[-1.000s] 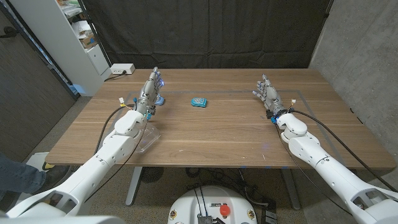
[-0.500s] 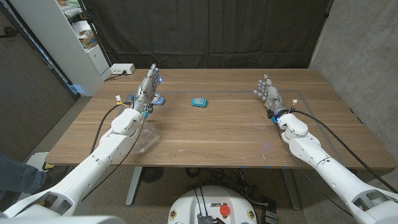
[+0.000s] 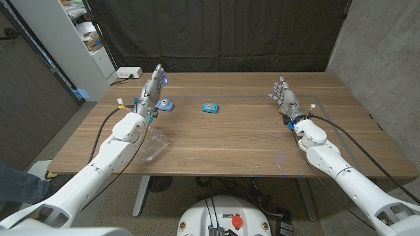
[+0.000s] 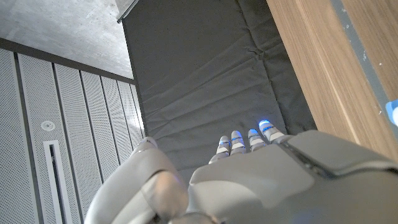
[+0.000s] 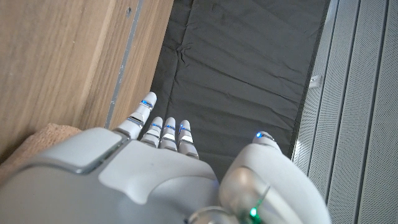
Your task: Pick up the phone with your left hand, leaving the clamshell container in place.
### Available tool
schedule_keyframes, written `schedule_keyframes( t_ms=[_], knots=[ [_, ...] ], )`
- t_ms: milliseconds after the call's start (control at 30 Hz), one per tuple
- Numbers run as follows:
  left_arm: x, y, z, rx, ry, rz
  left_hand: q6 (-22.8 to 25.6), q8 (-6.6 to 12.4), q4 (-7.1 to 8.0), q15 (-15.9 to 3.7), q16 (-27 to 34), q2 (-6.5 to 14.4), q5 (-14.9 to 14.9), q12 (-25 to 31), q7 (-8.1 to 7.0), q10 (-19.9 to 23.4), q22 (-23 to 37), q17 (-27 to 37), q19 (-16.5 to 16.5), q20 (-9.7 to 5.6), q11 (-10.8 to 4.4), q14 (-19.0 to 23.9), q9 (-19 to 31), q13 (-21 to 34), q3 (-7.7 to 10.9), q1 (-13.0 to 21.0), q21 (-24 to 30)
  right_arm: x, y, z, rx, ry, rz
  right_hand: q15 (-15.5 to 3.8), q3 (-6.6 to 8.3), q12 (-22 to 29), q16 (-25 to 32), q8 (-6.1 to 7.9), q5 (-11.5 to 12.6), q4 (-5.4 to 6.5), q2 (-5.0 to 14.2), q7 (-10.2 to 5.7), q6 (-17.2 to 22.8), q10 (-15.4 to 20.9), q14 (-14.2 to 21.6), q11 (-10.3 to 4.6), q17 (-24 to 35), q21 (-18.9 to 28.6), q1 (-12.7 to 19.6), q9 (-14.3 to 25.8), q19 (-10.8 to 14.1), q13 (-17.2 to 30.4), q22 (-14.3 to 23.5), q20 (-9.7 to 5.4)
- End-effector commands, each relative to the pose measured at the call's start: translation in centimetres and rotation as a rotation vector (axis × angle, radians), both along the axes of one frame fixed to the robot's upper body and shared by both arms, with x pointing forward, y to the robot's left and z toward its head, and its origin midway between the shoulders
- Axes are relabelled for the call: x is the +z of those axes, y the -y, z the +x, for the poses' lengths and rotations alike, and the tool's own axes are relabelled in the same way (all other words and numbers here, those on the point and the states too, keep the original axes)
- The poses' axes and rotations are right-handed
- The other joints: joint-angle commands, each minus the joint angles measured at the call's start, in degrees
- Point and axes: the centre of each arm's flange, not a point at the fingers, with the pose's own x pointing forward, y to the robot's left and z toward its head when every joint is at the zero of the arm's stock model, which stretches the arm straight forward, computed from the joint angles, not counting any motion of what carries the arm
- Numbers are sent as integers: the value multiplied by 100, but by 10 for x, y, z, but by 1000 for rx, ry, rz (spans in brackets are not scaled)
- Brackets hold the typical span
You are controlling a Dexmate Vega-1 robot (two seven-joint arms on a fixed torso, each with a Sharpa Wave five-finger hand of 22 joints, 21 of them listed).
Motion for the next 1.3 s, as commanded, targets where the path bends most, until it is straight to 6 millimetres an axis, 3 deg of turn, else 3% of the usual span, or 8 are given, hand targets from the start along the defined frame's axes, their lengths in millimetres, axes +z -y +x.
schedule_keyframes(
  t_ms=[33,1300],
  knots=[
    [12,-4,-9,22,34,32,16,35,-50,-6,40,17,-18,-5,-7,18,18,12,-642,46,-10,-187,12,-2,13,52,-9,1,0,-5,1,20,3,26,7,-26,17,48,38,-14,50,-32,53,55,23,25,-9,-26,26,-1,80,-9,27,9],
    [21,4,-29,254,191,233,188,67,-173,-36,38,151,-79,-38,-47,142,26,8,-581,132,-43,-101,13,-28,91,255,-128,-4,-3,-11,2,42,14,33,-19,-132,22,55,46,-23,81,-40,85,111,74,29,-74,-127,28,-113,155,-112,29,34]
  ],
)
